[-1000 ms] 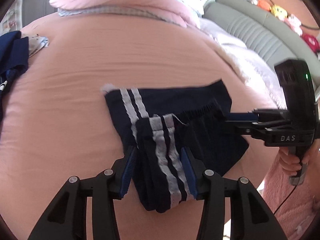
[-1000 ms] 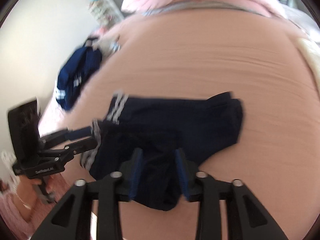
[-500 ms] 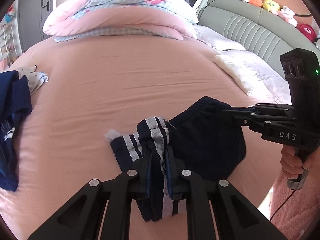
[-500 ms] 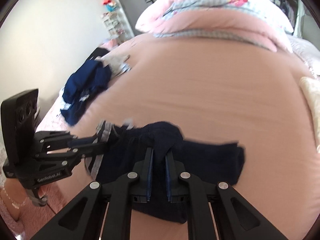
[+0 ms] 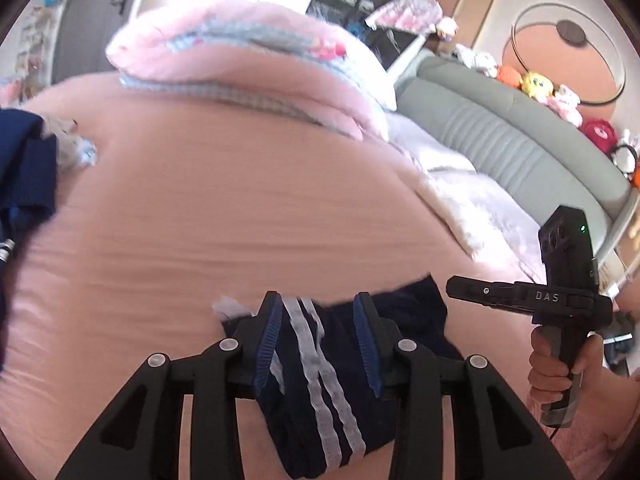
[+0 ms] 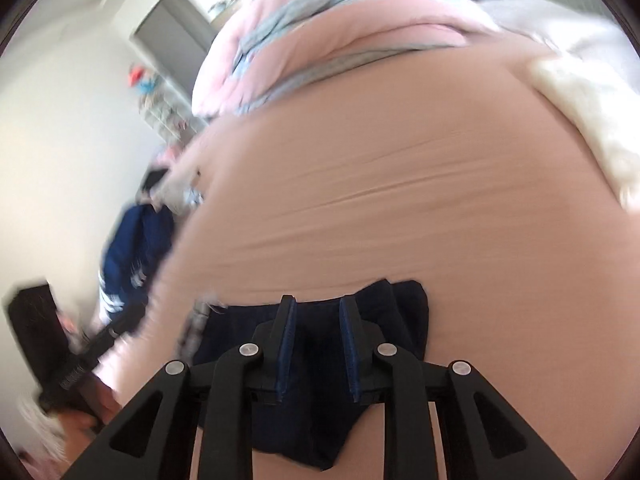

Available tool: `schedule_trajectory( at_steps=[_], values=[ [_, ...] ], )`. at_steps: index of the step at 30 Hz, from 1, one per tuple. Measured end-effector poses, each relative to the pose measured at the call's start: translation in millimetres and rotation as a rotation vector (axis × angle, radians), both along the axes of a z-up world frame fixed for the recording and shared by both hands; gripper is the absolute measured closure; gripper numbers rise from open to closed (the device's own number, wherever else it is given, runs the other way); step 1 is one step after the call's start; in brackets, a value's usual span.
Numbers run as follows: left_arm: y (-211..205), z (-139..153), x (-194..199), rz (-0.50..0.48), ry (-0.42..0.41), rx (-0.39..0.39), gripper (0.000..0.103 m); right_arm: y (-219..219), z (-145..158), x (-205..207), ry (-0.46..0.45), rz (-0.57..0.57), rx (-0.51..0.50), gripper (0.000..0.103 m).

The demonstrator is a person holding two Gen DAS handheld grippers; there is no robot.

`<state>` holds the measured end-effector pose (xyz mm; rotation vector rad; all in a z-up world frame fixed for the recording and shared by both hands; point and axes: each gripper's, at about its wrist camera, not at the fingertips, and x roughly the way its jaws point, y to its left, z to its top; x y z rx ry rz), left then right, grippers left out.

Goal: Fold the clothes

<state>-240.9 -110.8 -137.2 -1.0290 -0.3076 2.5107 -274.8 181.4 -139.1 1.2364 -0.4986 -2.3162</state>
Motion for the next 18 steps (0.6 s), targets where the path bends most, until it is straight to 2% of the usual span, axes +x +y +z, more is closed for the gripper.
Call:
schedule_trajectory(
  at_steps=[3,5,8,12,15,18],
  values=[
    [19,-17,-6,-0.072,-0.058,-0.044,0.069,-32,-9,14,0.016,0.115,0.095,0.081],
    [35,-30,-14,-0.074,-0.097,-0.094,0.069,-52,-17,19,0.015,0.191,0.143,0.081],
    [34,-43,-19,-0.029,-0.134,-0.125,0.069,-69,-29,9,-0.003,0.221,0.207,0.081],
    [13,-52,-23,0.049,-0.142,-0.109,0.069,-68,-32,-9,-0.007,0.210,0.219,0.081],
    [12,-46,-28,0.113,-0.089,-0.055,0.069,-48,-22,-10,-0.015,0.183,0.189,0.081],
    [22,-37,-24,0.058,-0.041,-0.049,0.069,-39,-15,-7,0.011,0.161,0.136,0.080]
  ],
)
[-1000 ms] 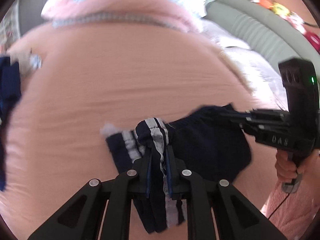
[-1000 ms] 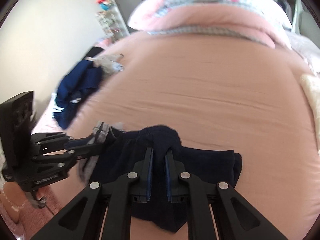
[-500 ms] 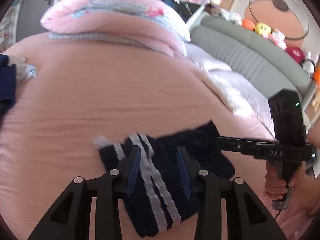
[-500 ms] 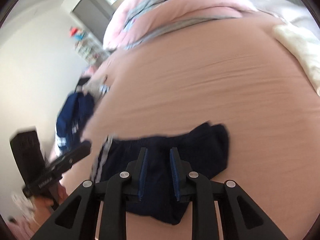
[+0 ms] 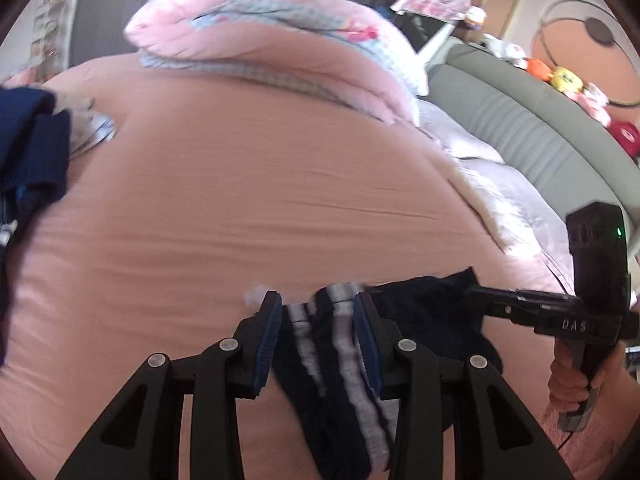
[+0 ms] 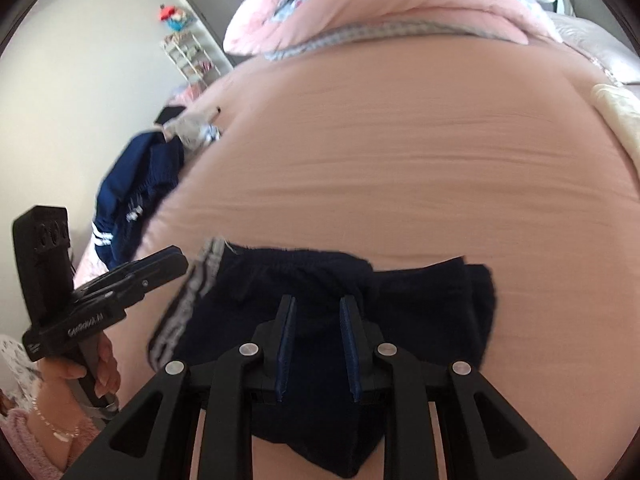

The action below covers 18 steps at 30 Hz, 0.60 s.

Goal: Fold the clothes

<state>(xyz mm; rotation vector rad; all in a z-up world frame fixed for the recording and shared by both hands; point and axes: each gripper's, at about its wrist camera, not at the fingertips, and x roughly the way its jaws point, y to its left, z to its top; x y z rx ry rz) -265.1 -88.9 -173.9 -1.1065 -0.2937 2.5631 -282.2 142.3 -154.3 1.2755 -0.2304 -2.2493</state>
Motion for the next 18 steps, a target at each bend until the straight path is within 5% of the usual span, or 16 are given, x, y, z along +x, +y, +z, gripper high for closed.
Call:
schedule_trajectory(
  at_steps=[3,6,9,14,18],
  values=[
    [27,-10,1,-0.098,-0.009,-0.049,0.069,-4,7,-4,0.003,0.019,-0.002,0.071],
    [39,-33,-8,-0.082,-0.088,-0.155,0.069,-20,2,-13,0.018,0.040,0.042,0.071],
    [13,-32,-8,-0.033,-0.104,-0.070,0.069,-23,-11,-30,0.000,0.036,0.105,0.076],
    [-16,-9,11,0.042,-0.006,0.014,0.069,3,12,-36,0.015,-0.029,0.030,0.071],
    [5,-14,16,-0.026,-0.013,-0.070,0.069,-6,17,-23,0.010,0.017,0.053,0.071]
  ],
)
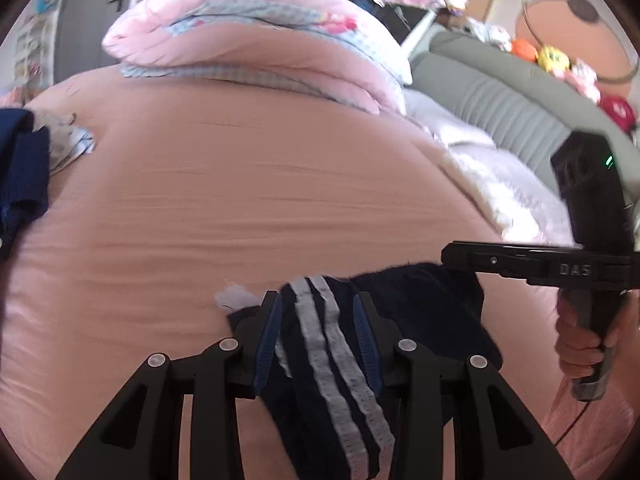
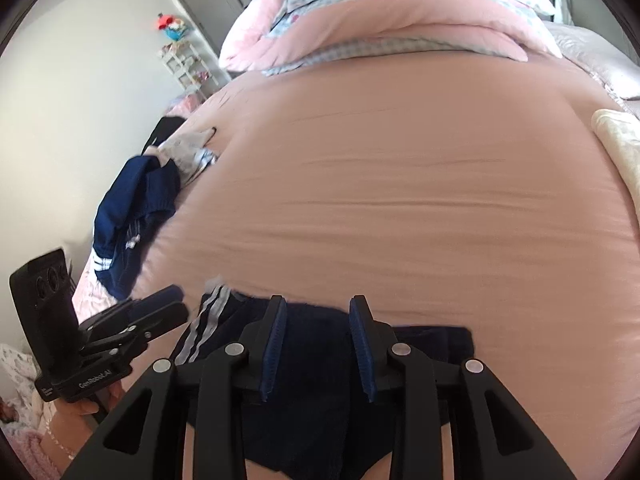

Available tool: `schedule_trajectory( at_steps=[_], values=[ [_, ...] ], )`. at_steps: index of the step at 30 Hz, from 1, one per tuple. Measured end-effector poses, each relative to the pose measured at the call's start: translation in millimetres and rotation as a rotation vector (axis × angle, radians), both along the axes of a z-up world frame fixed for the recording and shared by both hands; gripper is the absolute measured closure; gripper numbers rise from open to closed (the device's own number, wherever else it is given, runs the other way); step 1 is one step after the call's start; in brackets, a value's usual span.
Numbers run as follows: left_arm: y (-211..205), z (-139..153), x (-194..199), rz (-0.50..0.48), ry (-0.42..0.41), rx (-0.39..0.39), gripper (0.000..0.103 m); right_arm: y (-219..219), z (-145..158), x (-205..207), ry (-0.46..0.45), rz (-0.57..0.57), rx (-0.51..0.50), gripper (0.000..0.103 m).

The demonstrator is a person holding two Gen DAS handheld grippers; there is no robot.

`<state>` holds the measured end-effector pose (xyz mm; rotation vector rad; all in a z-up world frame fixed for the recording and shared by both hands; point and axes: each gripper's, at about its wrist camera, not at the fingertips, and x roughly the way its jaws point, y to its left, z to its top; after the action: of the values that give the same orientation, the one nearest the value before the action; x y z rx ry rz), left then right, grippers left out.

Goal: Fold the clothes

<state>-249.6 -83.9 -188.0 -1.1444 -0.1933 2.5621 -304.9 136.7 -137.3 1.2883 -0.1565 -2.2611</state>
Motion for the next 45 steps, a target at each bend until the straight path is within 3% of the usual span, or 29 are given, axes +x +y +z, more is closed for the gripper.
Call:
schedule_trajectory(
  at_steps=[3,5,10,15,19,22,25,29,31,37,41,43,45],
  values=[
    [14,-16,-10,0.019,-0.082,-0.119,0.069,-16,-7,10,0.005,0.054,0.066,0.071],
    [5,-14,-5,0.044,-0.085,-0.130,0.067,-17,-16,13,0.001,0.066,0.119,0.071],
    [-10,13,25,0.077,0.007,-0.063,0.067,10,-9,10,-0.037,-0.009,0.009,0.071],
    [9,5,43,0.024,-0.082,-0.109,0.067,1,8,40,0.013,0.007,0.010,0.071],
    [7,1,51,0.028,-0.104,-0.188,0.067,-28,-6,65,0.042,0.098,0.119,0.071],
    [-33,4,48,0.145,-0.124,-0.072,0.067,-21,-25,63,0.007,0.049,0.191,0.071],
    [-72,11,58,0.240,-0.107,0.022,0.067,10,-20,57,-0.032,-0.038,0.112,0.071],
    [-80,4,50,0.223,-0.150,0.155,0.067,45,-4,56,-0.048,-0.132,-0.007,0.068],
    [-78,1,43,0.188,-0.189,0.229,0.067,55,-5,55,-0.073,-0.172,-0.045,0.052],
    [-59,1,38,0.143,-0.202,0.222,0.057,60,-20,54,-0.122,-0.212,-0.036,0.052],
    [-64,-6,42,0.185,-0.243,0.203,0.052,56,-32,49,-0.158,-0.219,-0.042,0.051],
    [-70,-10,46,0.208,-0.255,0.222,0.050,52,-37,45,-0.167,-0.220,-0.062,0.044],
    [-74,-15,47,0.226,-0.258,0.241,0.049,49,-43,41,-0.176,-0.220,-0.082,0.044]
  ],
)
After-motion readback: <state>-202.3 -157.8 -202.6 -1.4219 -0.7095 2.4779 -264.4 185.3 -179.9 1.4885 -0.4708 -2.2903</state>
